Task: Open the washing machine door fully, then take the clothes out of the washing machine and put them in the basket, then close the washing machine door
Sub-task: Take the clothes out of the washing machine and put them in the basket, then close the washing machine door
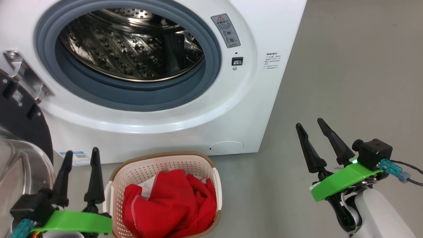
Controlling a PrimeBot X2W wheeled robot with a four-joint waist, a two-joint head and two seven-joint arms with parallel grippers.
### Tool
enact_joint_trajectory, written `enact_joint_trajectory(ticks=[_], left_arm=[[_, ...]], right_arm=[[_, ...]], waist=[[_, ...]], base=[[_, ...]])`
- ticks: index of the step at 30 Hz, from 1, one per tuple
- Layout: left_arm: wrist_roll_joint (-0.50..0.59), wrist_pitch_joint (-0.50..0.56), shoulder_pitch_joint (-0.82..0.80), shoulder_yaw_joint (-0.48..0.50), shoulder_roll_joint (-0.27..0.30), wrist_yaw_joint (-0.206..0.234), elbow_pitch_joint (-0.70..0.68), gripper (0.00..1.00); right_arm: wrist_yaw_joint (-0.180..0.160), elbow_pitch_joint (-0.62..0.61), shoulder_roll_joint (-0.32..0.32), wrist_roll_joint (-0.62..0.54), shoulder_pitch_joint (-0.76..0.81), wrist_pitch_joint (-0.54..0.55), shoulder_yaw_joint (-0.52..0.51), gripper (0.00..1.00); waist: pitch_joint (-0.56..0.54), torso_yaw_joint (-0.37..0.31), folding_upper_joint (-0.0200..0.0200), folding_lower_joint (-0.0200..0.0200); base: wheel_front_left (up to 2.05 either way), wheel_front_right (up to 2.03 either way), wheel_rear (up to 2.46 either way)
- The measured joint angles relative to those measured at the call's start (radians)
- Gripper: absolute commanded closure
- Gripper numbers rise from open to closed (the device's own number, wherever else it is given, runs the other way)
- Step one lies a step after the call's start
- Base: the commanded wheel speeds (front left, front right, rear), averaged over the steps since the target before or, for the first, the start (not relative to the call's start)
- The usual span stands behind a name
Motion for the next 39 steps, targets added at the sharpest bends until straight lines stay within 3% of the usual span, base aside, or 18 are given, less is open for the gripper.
enact_joint_trajectory(ticks=[39], left_arm=[[-0.02, 0.001, 0.02, 0.0, 0.015, 0.007, 0.002, 0.0]], right_arm=[[0.0, -0.015, -0.002, 0.0, 0.019, 0.0, -0.001, 0.0]], waist=[[-0.016, -0.002, 0.0, 0.0]], base=[[0.0, 0.0, 0.0]])
